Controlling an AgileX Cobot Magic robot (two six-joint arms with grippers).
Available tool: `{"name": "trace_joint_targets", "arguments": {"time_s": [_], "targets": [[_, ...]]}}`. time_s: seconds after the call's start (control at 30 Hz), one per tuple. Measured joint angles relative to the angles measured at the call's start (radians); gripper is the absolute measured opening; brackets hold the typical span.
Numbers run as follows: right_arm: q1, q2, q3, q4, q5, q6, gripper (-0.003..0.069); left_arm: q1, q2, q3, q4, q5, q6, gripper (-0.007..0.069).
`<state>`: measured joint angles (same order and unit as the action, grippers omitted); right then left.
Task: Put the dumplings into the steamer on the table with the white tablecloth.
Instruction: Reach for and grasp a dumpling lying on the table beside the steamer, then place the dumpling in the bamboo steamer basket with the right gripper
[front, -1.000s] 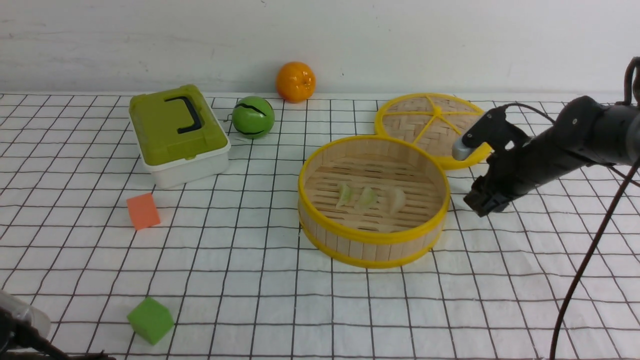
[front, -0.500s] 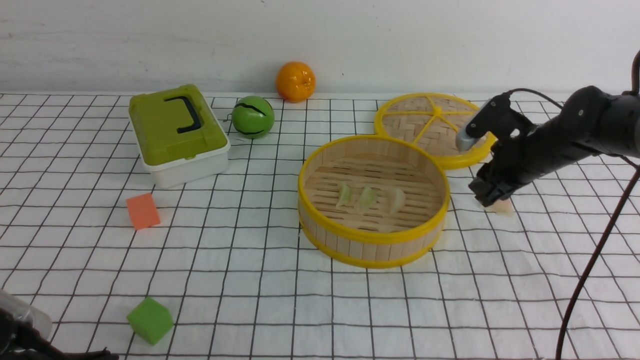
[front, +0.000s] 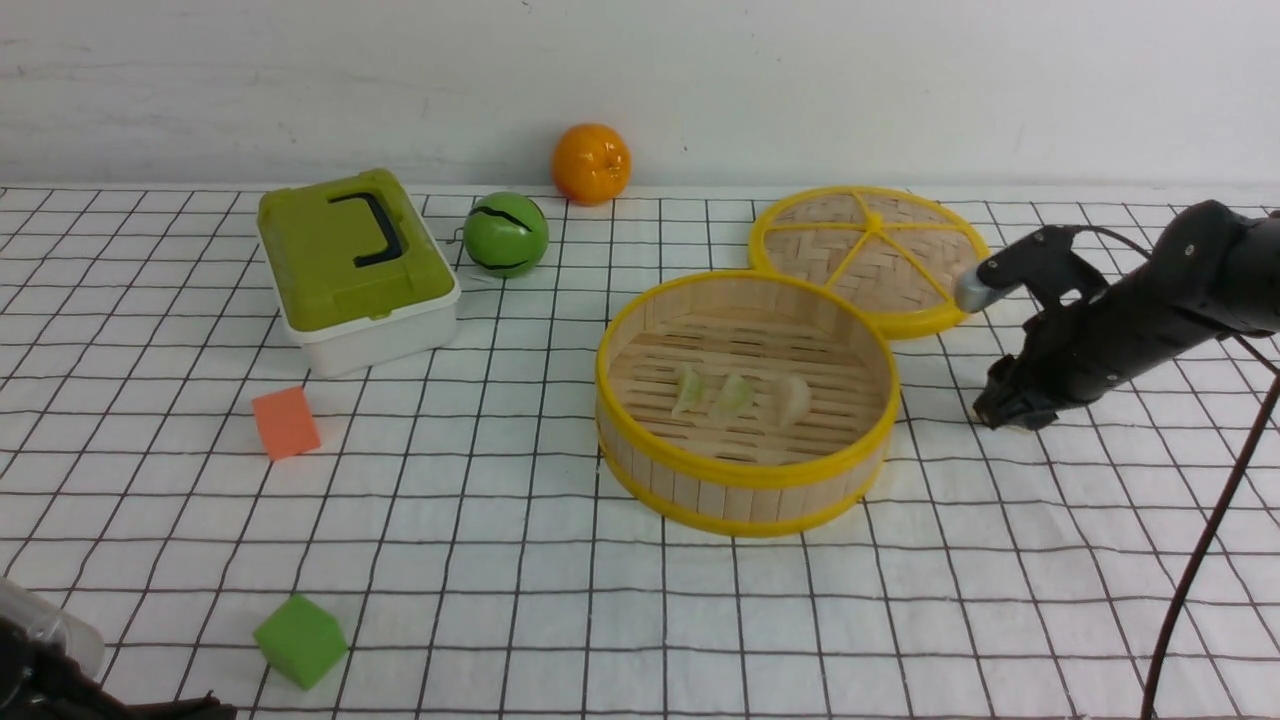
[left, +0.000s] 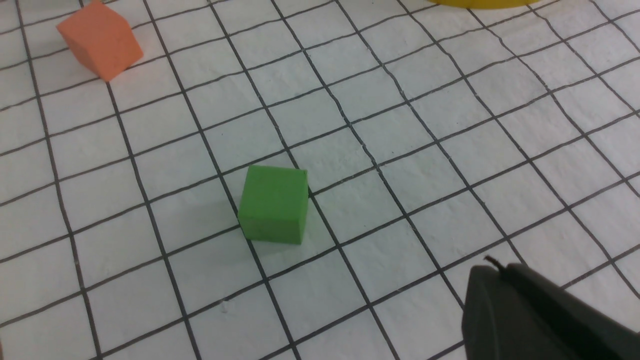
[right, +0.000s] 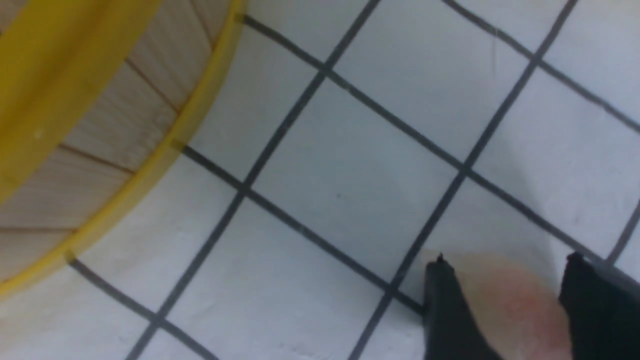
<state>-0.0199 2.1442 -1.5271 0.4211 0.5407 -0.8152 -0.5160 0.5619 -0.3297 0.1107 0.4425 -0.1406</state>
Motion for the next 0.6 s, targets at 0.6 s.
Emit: {"name": "trace_joint_targets", "arguments": {"time_s": [0.6], "targets": [[0.16, -0.211, -0.05, 0.274, 0.096, 0.303, 0.0183, 0.0, 0.0, 0.0, 0.0, -0.006, 0.0, -0.0004]]}}
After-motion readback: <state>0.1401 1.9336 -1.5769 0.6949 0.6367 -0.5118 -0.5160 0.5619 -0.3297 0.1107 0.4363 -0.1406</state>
